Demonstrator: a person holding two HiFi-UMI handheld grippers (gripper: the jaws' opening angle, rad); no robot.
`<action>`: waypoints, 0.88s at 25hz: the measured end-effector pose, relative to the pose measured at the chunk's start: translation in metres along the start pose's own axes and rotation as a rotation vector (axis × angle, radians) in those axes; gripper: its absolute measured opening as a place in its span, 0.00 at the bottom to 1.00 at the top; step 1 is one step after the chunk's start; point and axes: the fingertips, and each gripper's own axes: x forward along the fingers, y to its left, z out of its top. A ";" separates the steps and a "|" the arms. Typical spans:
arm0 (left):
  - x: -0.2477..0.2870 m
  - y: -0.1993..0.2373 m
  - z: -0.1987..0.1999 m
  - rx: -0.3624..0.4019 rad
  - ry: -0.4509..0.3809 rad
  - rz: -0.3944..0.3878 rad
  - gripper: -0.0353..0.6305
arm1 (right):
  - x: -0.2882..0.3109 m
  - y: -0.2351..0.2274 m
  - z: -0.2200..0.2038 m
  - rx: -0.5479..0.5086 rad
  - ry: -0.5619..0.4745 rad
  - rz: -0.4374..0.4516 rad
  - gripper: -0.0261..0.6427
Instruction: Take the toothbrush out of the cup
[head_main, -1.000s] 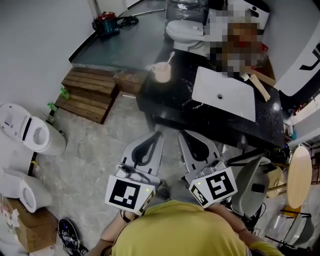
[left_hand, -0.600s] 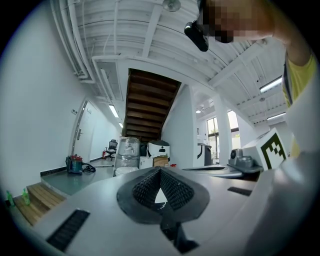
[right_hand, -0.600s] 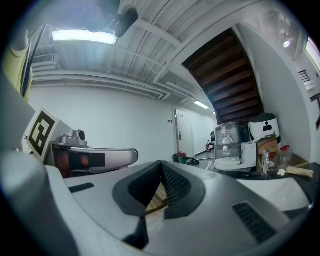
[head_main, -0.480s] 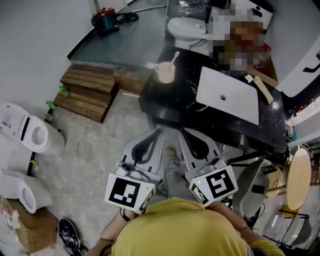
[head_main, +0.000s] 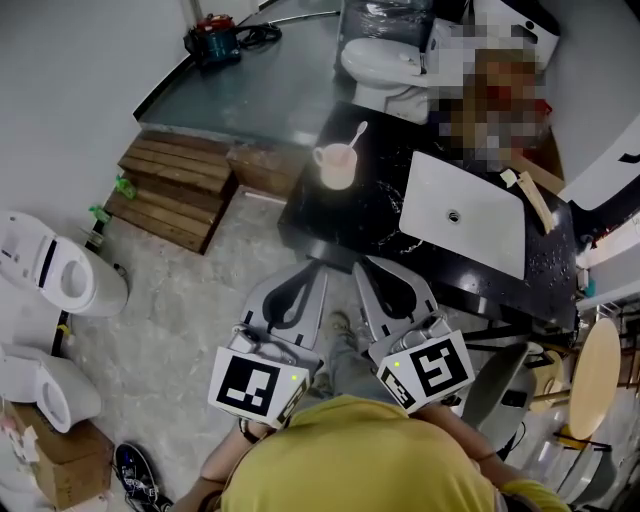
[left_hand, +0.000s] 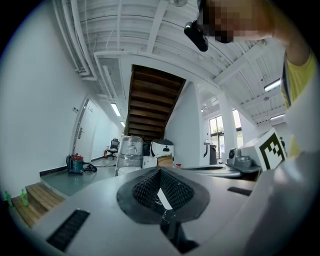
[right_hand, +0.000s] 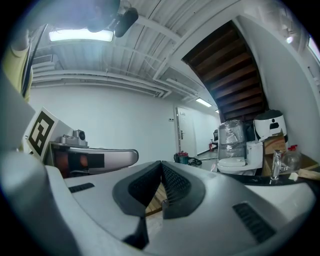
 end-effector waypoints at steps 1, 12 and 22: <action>0.008 0.005 0.000 -0.002 0.000 0.001 0.07 | 0.007 -0.006 0.000 0.000 0.002 0.002 0.06; 0.106 0.060 0.013 -0.008 -0.019 0.014 0.07 | 0.096 -0.078 0.011 -0.001 0.014 0.054 0.06; 0.162 0.089 0.006 0.004 0.014 0.035 0.07 | 0.137 -0.124 0.005 0.021 0.033 0.074 0.06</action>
